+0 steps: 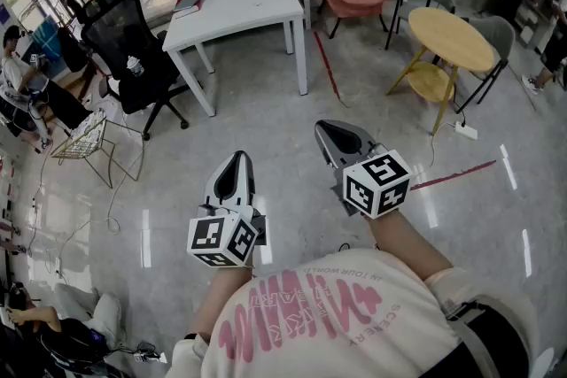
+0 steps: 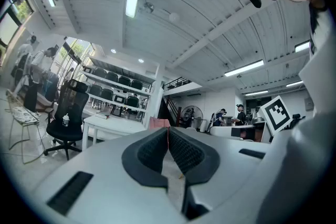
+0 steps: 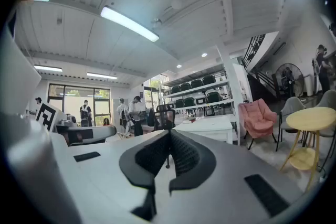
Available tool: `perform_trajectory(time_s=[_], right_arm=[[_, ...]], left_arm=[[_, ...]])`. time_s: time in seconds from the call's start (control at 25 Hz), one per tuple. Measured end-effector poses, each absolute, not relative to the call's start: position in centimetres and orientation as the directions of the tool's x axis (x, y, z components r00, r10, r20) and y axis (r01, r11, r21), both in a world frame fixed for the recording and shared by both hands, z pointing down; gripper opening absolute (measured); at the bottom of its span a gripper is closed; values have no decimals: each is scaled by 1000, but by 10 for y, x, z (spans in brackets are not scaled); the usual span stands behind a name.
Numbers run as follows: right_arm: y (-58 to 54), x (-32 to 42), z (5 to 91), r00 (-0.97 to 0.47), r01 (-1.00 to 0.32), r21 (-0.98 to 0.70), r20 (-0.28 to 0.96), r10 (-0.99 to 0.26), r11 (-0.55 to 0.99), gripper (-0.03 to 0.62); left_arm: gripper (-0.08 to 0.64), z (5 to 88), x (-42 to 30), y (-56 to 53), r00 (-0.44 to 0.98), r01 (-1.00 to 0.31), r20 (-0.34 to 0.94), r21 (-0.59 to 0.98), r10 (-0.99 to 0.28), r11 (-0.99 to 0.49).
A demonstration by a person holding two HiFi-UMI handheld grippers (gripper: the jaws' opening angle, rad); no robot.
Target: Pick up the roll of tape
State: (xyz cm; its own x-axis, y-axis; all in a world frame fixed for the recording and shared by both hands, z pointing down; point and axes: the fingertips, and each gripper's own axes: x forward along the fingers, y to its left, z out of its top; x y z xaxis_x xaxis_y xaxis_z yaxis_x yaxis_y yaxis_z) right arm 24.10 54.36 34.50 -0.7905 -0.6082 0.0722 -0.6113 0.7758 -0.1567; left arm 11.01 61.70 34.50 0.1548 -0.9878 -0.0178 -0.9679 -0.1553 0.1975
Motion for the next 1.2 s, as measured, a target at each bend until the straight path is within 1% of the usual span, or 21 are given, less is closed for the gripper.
perform_trajectory(time_s=[0.32, 0.56, 0.68, 0.84, 1.0, 1.12, 1.2], right_arm=[[520, 260, 347, -783, -620, -172, 69, -618, 766, 12], [490, 278, 361, -781, -623, -190, 96, -617, 759, 12], [472, 289, 369, -785, -618, -199, 104, -611, 760, 11], [451, 310, 376, -785, -612, -269, 93, -612, 744, 12], [435, 323, 380, -786, -600, -325, 66, -615, 731, 12], [433, 335, 384, -785, -607, -296, 77, -615, 738, 14], [433, 347, 391, -771, -627, -282, 95, -630, 726, 12]], left_arm=[[25, 342, 122, 595, 156, -971, -26, 181, -987, -158], [25, 349, 136, 567, 161, -971, -23, 178, -987, -163], [25, 357, 143, 549, 164, -964, -23, 210, -986, -165], [25, 364, 142, 531, 135, -956, -27, 258, -990, -138], [25, 363, 141, 519, 118, -959, -48, 255, -992, -126], [25, 369, 147, 513, 109, -958, -46, 263, -993, -117], [25, 375, 156, 510, 130, -954, -37, 268, -991, -135]])
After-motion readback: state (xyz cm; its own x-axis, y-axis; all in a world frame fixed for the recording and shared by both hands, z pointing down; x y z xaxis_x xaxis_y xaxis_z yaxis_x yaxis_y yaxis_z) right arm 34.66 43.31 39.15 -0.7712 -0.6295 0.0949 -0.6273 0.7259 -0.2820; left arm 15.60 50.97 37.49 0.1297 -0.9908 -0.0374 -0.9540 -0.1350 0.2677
